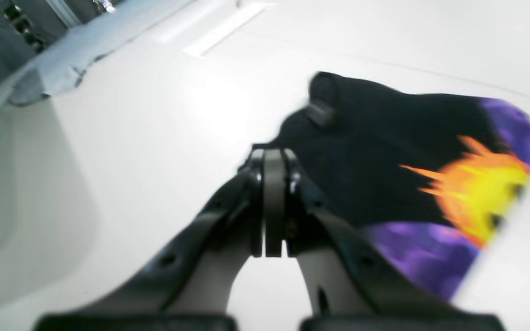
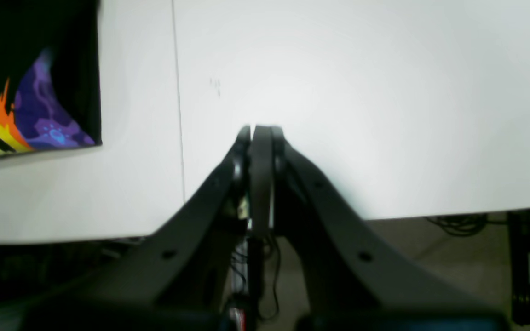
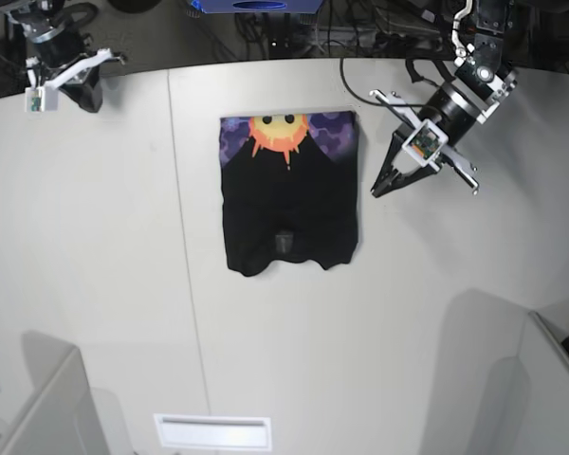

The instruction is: Fold the T-shirt properly

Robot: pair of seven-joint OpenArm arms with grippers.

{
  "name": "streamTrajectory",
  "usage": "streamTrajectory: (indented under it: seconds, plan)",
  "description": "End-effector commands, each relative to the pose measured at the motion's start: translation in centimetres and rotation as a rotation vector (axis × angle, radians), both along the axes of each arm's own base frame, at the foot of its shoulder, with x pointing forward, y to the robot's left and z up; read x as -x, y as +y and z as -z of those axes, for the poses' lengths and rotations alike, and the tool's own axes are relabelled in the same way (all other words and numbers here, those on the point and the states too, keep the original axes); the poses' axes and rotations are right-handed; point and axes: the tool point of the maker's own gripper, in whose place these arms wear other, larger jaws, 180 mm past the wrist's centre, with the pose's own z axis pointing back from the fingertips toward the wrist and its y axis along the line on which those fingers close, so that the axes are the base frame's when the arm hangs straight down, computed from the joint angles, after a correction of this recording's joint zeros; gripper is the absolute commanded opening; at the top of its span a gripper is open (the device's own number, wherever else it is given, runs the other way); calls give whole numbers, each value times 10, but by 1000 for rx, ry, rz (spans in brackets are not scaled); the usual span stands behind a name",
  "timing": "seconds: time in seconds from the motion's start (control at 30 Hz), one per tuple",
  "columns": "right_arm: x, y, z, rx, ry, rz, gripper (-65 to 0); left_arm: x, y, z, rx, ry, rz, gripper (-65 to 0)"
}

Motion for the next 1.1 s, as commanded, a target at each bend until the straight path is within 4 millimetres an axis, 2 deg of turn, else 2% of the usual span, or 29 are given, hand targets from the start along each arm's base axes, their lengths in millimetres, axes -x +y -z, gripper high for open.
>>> streamTrajectory:
  seconds: [0.0, 0.2, 0.37, 0.5, 0.6, 0.77, 0.83, 0.9, 0.97, 1.07]
  plan:
    - [5, -1, -5, 32, -1, -42, -650, 4, 2, -11, 28, -34, 3, -650]
    - [53, -10, 17, 178, 171, -128, -650, 41, 20, 10, 15, 65, -38, -650]
    - [92, -10, 25, 177, 280, -150, -650, 74, 26, 33, 6, 181, -52, -650]
    - [111, -13, 26, 180, 330, -150, -650, 100, 29, 57, 11, 284, -73, -650]
    - [132, -12, 31, 167, 388, -154, -650, 125, 30, 81, 22, 381, -102, -650]
    - [171, -20, 53, 136, 505, -113, -650, 176, 44, 123, 11, 564, -150, -650]
    - [189, -16, 65, 108, 562, -118, -650, 192, 51, 136, 4, 618, -169, -650]
    - [206, -13, 77, 113, 641, -195, -650, 209, 57, 148, 21, 654, -192, -650]
    - [231, 5, 93, 106, 724, -291, -650, 225, 64, 159, 47, 679, -218, -650]
    - [253, 25, 111, 110, 798, -392, -650, 249, 77, 176, 73, 720, -265, -650]
